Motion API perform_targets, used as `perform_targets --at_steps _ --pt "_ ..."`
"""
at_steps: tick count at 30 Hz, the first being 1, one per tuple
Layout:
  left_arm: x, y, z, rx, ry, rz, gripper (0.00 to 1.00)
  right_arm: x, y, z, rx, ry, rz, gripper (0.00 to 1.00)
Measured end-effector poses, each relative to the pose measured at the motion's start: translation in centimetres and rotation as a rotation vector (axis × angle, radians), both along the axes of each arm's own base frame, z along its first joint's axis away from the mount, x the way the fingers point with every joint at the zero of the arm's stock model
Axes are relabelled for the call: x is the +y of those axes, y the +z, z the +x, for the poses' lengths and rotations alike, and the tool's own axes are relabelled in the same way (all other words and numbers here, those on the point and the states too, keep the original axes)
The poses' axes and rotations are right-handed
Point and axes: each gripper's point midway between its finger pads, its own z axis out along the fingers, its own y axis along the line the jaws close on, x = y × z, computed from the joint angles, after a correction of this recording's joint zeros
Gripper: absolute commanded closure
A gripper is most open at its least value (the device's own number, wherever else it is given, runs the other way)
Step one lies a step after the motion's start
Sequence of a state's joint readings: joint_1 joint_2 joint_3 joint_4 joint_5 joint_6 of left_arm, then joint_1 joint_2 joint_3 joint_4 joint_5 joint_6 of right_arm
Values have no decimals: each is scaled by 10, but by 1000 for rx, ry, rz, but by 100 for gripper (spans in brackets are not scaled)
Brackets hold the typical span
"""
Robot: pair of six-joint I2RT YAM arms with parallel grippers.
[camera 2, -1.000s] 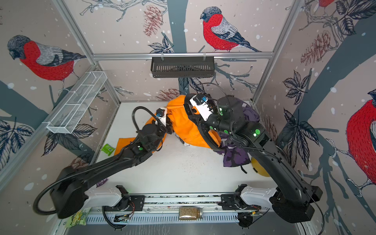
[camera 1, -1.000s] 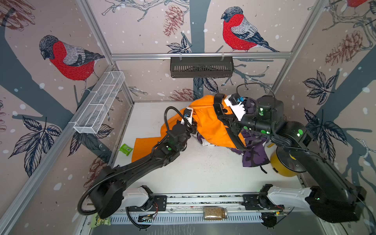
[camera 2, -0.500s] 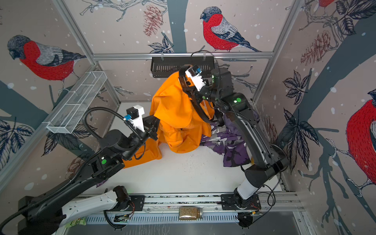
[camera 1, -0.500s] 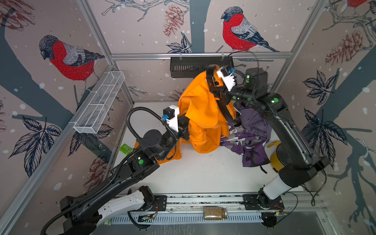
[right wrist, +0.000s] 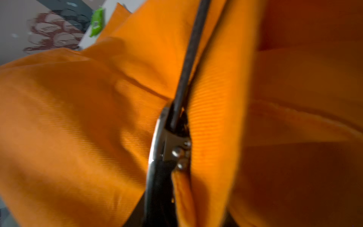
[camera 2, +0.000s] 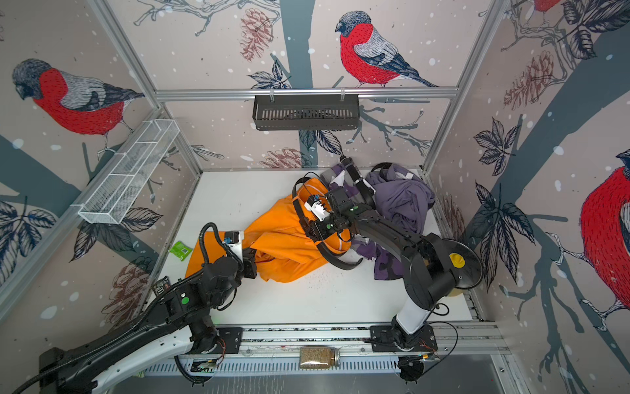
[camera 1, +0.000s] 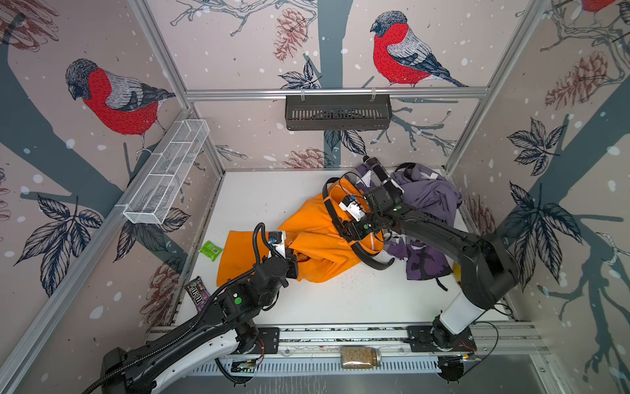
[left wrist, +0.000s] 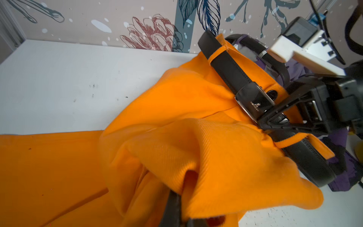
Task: Remove the belt from the trousers
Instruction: Adjust the trousers at the center of the board.
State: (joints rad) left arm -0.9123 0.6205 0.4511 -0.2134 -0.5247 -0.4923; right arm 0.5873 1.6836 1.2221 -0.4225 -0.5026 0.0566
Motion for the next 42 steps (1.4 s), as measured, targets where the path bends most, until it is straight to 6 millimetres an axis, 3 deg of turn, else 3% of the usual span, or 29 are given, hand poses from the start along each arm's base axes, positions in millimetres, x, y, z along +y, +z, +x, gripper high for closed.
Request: perform_targets --at_steps 2,5,7,10,13,15,19,22,24,28,29,30,31,32,38,42 --pt "-8 -2 0 28 -27 2 100 -6 2 11 -42 -43 -48 20" --pt "-19 10 -1 38 -72 -19 100 -13 19 18 -145 -116 -113 11" --pt "-24 20 -2 35 -93 -38 100 -13 33 13 -226 -136 -145 8" --pt "-28 32 -6 34 -125 -52 100 -4 45 -11 -319 -126 -190 5" --pt "-28 40 -10 37 -144 -64 100 8 35 -35 -336 -90 -223 4" --pt "-26 42 -13 38 -151 -67 100 7 17 -38 -312 -106 -266 7" --pt "-20 43 -19 43 -158 -61 100 2 -20 -32 -278 -134 -341 25" --pt "-13 47 -21 30 -154 -36 100 8 -41 -24 -249 -130 -338 72" --pt "-8 49 -21 33 -136 -18 100 19 -40 -22 -242 -119 -305 92" --pt "15 72 -17 22 -31 15 100 50 -9 -32 -268 -58 -194 98" --pt "23 79 -16 17 12 18 71 58 2 -38 -268 -33 -159 98" --pt "31 84 -15 15 52 26 36 65 12 -47 -265 -4 -120 98" --pt "37 88 -14 14 83 42 15 69 20 -53 -261 16 -92 98" --pt "43 92 -13 10 111 61 1 71 28 -61 -251 36 -60 98" --pt "51 142 -2 -44 195 80 0 48 40 -100 -132 85 52 98" --pt "37 157 7 -64 165 118 0 26 48 -100 -93 56 110 98"
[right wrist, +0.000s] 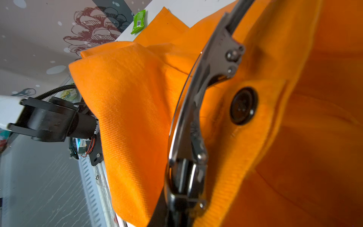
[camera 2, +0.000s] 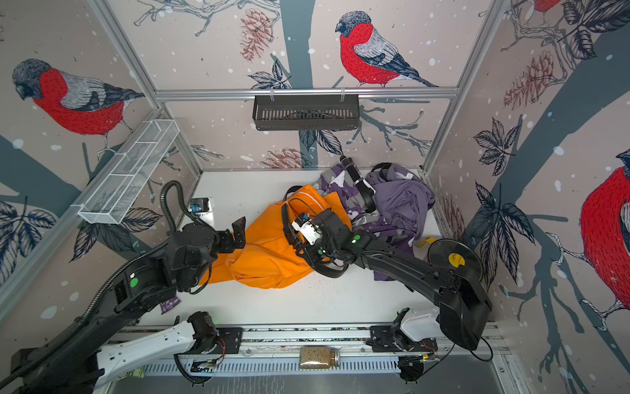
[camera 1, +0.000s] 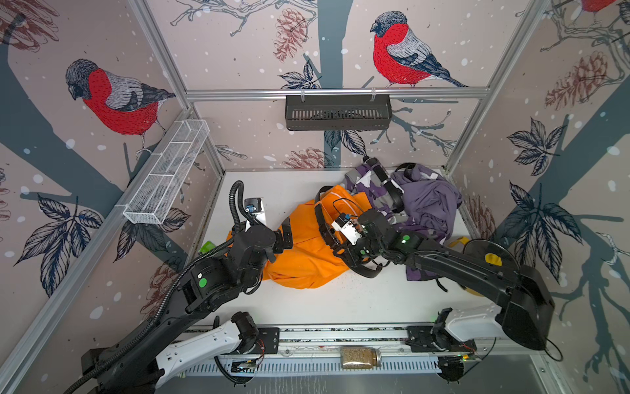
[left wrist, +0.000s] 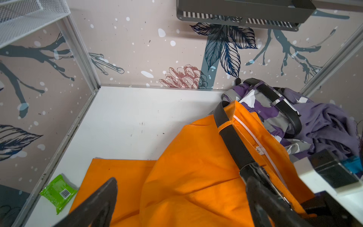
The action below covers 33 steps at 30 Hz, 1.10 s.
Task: Remove the belt from the trousers
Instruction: Adjust the trousers at the center of the board.
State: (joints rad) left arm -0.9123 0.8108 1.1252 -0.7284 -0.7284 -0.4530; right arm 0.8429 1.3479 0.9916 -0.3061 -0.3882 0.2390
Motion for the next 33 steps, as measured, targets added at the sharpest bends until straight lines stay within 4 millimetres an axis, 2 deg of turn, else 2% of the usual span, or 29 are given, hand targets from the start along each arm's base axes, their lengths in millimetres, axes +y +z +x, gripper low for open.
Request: perform_targets --at_steps 2,3,6,9,16,18,19,20,22,24,27,30,33 --pt "-13 -10 4 8 -42 9 0 -14 3 7 28 -39 34 98" --pt "-23 -21 7 18 -70 22 0 -20 6 10 33 -47 54 98" --pt "-55 -76 15 91 -167 61 0 -36 7 19 56 -78 92 98" --pt "-82 -130 17 162 -261 93 0 -56 -4 29 98 -123 105 98" --pt "-144 -205 50 229 -350 102 0 -99 -26 43 200 -243 127 98" --pt "-160 -225 59 262 -372 107 3 -120 -33 54 222 -314 131 98" --pt "-167 -232 61 272 -385 106 8 -129 -36 58 234 -346 134 98" --pt "-175 -238 63 281 -406 103 18 -140 -40 64 250 -389 134 98" --pt "-188 -249 66 297 -441 105 46 -160 -53 75 284 -470 112 93" --pt "-196 -257 64 316 -475 98 76 -172 -70 82 318 -530 54 76" --pt "-200 -259 59 326 -510 81 100 -179 -81 87 298 -583 -52 46" --pt "-202 -255 55 326 -532 65 100 -179 -72 94 174 -618 -159 27" --pt "-203 -250 49 321 -555 51 100 -178 -52 98 42 -660 -234 17"
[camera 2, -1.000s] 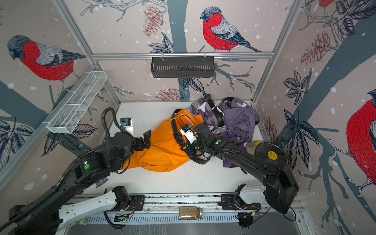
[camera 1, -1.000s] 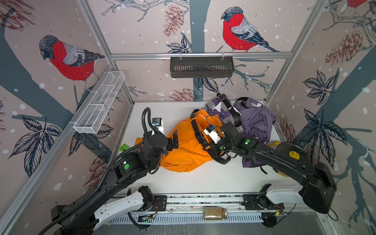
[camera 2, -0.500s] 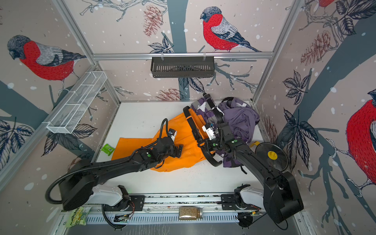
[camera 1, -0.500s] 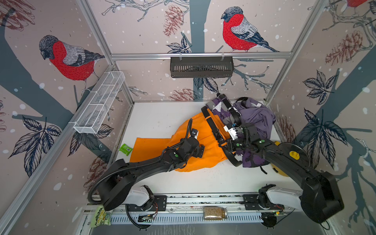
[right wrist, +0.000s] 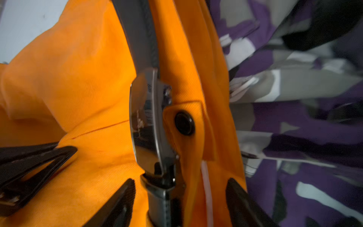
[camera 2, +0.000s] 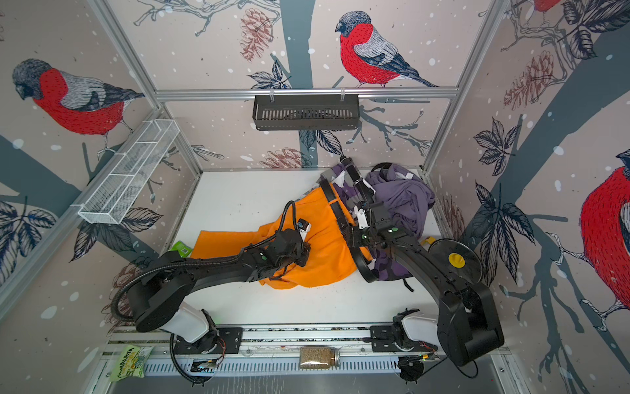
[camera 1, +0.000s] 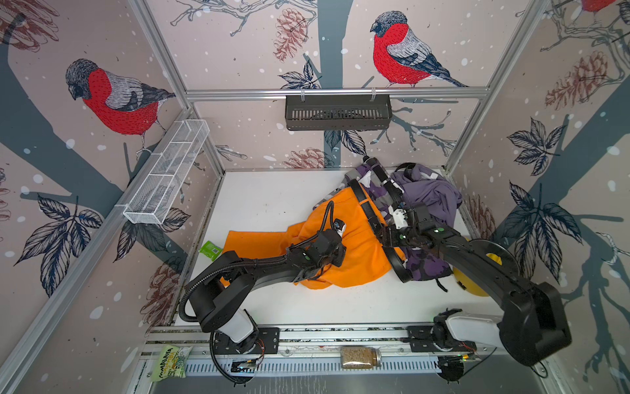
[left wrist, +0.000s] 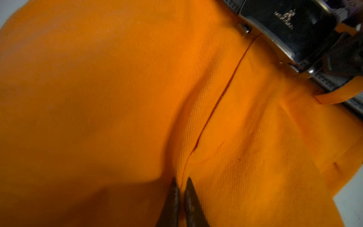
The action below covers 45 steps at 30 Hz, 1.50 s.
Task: Remove the belt from the trousers
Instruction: Adjust the trousers at the center of the board.
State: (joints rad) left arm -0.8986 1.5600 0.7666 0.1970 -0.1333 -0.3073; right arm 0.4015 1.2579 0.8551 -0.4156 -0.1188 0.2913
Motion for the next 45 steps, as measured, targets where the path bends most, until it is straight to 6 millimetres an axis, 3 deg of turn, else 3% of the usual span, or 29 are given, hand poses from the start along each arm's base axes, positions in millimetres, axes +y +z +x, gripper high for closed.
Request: perform_targets --at_steps 3,9,12,15,21,25,29,33,37,45 --pt "0 7 -3 -5 -9 -18 100 0 23 2 -103 -44 -107 10" --pt "-1 23 -6 -24 -22 -56 100 32 48 -4 -230 -3 -243 4" --pt "-1 26 -6 -28 -23 -61 100 50 41 1 -236 18 -315 3" --pt "0 27 -7 -29 -24 -63 100 47 20 10 -194 -10 -425 5" --pt "4 28 -10 -32 -21 -65 100 39 -13 21 -141 -18 -580 23" --pt "9 30 -12 -41 -13 -67 100 32 -25 24 -121 -4 -645 43" --pt "18 31 -13 -50 5 -69 100 24 -24 26 -122 -1 -655 66" --pt "32 35 -12 -57 36 -78 100 29 -2 28 -169 30 -619 79" --pt "51 49 -11 -78 98 -83 100 45 32 29 -237 92 -540 84" --pt "121 80 -17 -115 340 -70 100 110 105 10 -389 334 -317 89"
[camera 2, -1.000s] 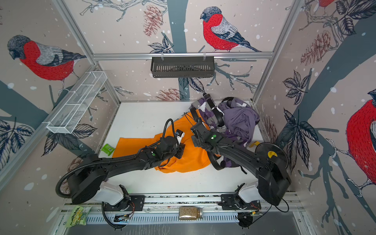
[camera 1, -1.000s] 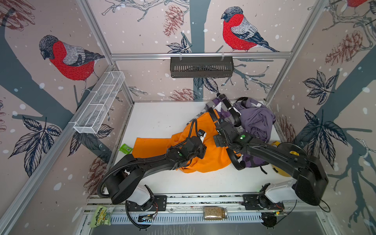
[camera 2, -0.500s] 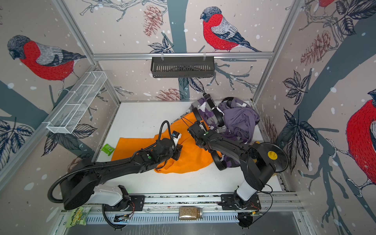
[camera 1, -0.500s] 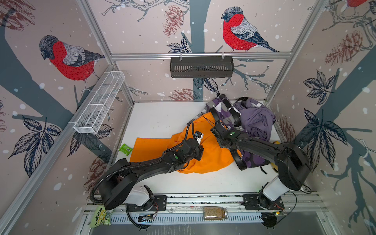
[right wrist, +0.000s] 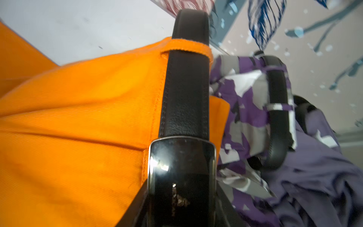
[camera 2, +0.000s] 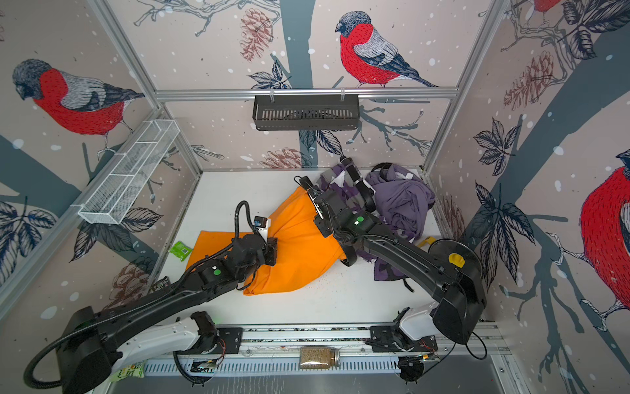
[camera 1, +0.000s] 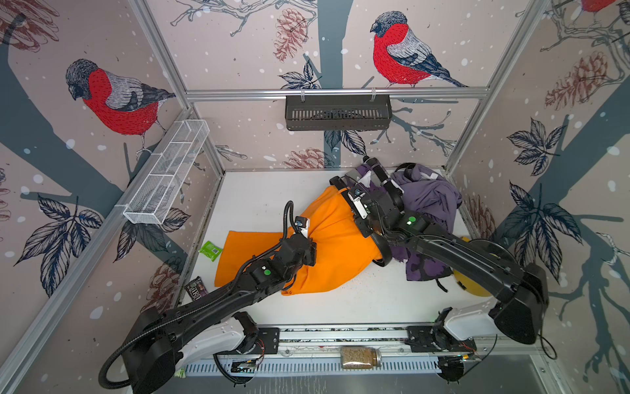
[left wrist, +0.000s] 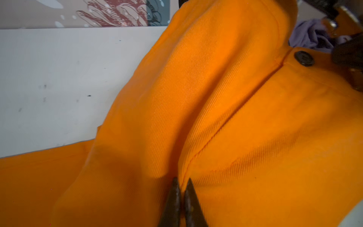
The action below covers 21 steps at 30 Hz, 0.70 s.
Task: Remove the belt from the trousers
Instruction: Adjust the trousers at the center of the board.
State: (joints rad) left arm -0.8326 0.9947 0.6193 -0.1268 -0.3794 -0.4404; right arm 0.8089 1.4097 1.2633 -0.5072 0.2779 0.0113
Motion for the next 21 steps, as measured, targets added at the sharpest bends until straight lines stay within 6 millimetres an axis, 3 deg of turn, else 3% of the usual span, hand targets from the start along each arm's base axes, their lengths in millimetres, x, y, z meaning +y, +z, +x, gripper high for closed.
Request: perform_targets --at_steps 4,5,8,10,12,17,21 --pt "32 -6 -5 12 106 -8 100 20 15 -14 -7 128 84 92" --pt "37 -10 -4 22 127 -5 91 23 15 -18 -3 151 99 92" --pt "47 -17 -2 50 174 30 33 25 16 -27 3 200 106 92" --pt "54 -14 -1 62 202 62 16 22 18 -30 -2 212 93 92" --pt "51 5 2 36 197 48 3 22 18 -33 -9 227 76 92" --pt "42 83 8 -164 105 -11 1 25 17 -43 -2 286 42 93" --pt "23 117 9 -309 -41 31 1 28 23 -51 2 327 38 93"
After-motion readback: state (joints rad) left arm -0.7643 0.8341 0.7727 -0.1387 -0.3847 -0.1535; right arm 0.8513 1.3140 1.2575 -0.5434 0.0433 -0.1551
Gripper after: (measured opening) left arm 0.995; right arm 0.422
